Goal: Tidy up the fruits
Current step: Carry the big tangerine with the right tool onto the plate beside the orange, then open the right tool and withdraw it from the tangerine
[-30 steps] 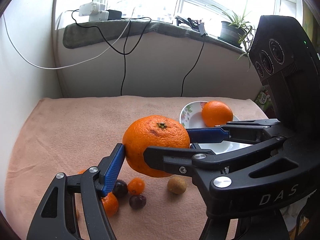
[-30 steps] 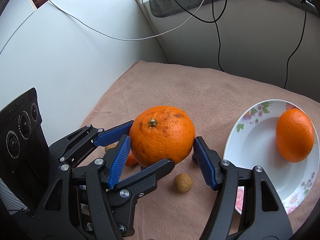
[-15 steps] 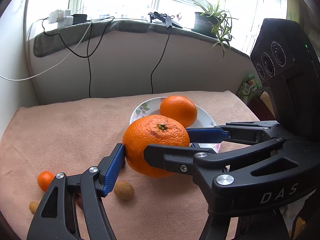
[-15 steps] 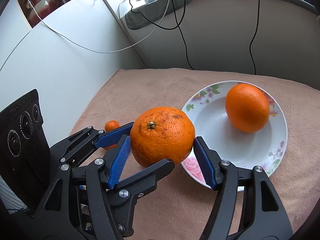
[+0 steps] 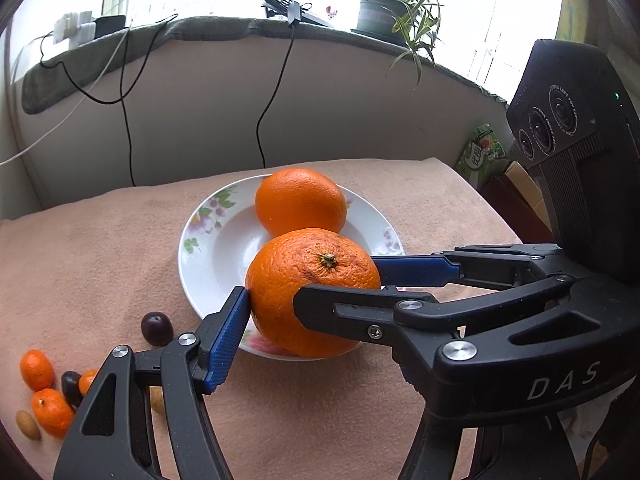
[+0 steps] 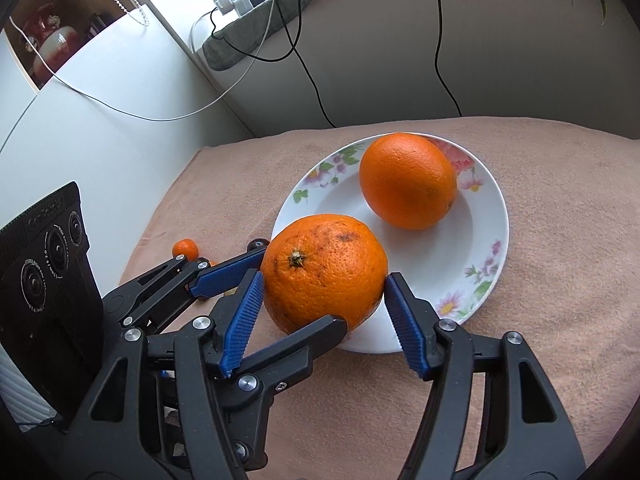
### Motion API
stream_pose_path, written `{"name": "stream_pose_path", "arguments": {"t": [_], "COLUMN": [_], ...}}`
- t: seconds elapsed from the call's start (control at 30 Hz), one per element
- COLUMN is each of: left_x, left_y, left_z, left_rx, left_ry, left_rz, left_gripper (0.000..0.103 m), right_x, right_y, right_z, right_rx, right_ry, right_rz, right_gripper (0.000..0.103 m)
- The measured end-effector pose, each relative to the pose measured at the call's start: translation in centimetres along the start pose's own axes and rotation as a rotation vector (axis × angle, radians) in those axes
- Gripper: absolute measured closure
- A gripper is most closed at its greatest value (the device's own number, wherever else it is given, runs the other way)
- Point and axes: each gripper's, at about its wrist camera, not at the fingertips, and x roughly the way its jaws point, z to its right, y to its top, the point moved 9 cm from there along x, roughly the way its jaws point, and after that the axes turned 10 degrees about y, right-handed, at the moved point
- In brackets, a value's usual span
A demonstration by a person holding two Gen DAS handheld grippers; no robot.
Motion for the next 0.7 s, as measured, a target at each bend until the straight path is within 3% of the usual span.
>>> {"name": "stream_pose_path", "arguments": {"t": [0.3, 0.43, 0.7], "left_x": [0.6, 0.2, -0.7], "left_y": [0.0, 0.2, -0.3], "left_z": [0.3, 0.3, -1.2], "left_rx": [0.020, 0.040, 0.010], "left_ry": [0.013, 0.034, 0.052], "left_rz": [-0.001, 0.009, 0.011], "left_gripper": [0.037, 0.036, 0.036], "right_x": [-0.6, -1.7, -3.7], "right_y": [0.2, 0.6, 0.6], "right_z": [0.6, 0.8, 2.1], "right_rx": [0.012, -0.017, 0.035], "right_ry": [0.023, -0.033, -0.040], "right_rz": [0.024, 0.059, 0.121], "right_gripper": [0.038, 0.037, 0.031]}}
